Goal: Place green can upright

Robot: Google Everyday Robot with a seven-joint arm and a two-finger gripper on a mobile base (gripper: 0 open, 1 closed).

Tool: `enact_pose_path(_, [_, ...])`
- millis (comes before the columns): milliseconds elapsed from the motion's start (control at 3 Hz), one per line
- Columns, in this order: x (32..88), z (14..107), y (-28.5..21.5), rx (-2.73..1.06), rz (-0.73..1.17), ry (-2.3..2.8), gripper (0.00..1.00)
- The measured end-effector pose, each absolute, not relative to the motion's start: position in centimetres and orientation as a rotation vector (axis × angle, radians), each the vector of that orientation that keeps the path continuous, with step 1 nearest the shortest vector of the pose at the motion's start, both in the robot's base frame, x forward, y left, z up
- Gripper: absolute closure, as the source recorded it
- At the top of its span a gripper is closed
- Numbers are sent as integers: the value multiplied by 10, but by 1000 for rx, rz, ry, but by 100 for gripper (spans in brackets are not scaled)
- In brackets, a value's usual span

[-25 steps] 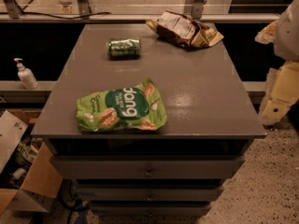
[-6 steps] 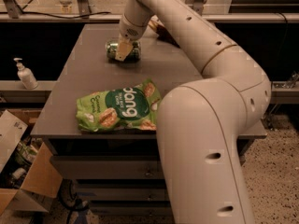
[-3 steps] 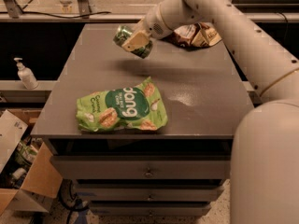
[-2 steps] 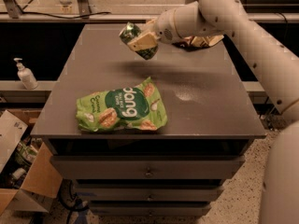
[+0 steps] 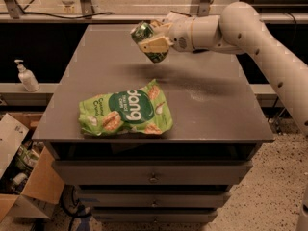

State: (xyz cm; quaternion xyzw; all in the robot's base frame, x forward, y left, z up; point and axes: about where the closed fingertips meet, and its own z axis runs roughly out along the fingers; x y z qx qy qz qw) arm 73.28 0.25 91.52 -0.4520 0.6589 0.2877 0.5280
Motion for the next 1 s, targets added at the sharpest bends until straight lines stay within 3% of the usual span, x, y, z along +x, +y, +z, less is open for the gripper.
enact_pose_path(1000, [734,906,-30,-852,797,1524,100])
